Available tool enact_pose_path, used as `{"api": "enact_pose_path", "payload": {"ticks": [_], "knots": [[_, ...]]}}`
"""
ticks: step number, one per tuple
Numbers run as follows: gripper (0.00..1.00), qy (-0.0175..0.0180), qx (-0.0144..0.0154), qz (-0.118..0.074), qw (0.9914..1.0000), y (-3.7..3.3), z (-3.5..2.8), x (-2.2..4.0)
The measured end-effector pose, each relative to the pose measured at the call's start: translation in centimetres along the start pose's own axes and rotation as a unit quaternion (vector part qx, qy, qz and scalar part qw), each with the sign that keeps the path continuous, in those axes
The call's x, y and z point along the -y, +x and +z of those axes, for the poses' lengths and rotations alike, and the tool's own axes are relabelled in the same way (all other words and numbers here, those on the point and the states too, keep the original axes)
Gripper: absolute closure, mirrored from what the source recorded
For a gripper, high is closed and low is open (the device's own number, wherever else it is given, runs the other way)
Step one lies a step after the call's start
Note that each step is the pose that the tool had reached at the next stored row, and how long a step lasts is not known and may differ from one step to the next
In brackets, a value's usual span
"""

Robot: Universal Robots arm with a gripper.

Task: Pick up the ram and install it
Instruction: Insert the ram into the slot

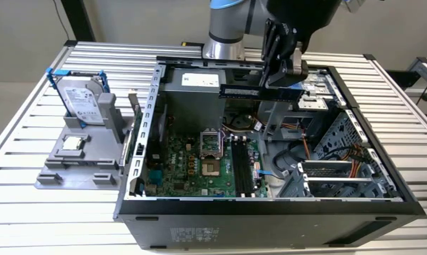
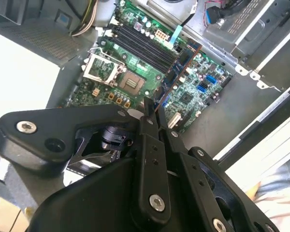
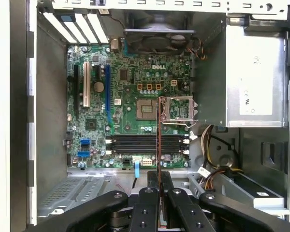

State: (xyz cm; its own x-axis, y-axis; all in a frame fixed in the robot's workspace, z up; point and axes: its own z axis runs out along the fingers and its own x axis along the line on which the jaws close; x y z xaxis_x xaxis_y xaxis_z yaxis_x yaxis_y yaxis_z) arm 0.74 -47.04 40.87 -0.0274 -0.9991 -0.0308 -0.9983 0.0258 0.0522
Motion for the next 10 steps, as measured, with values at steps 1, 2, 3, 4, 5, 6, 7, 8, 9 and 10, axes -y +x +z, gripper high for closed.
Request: {"api": "enact_pose_path", "payload": {"ticks": [1, 2, 3, 4, 5, 6, 7, 8, 9, 10], "knots": [[1.0, 0.0, -0.0001, 0.0, 1.0, -0.13, 0.0, 0.02], [1.0, 0.0, -0.0001, 0.0, 1.0, -0.26, 0.0, 0.04], [1.0, 0.0, -0.0001, 0.0, 1.0, -0.39, 0.0, 0.06], [1.0, 0.0, -0.0001, 0.0, 1.0, -0.51, 0.01, 0.08], [1.0, 0.0, -0.0001, 0.0, 1.0, -0.64, 0.01, 0.1], [1.0, 0.0, 0.0, 0.0, 1.0, -0.77, 0.01, 0.12], [1.0, 0.0, -0.0001, 0.0, 1.0, -0.9, 0.01, 0.14], [1.0, 0.0, -0.0001, 0.0, 1.0, -1.03, 0.02, 0.15], [1.0, 0.0, -0.0001, 0.0, 1.0, -1.15, 0.02, 0.17], [1.0, 0.0, 0.0, 0.0, 1.0, -1.28, 0.03, 0.18]]}}
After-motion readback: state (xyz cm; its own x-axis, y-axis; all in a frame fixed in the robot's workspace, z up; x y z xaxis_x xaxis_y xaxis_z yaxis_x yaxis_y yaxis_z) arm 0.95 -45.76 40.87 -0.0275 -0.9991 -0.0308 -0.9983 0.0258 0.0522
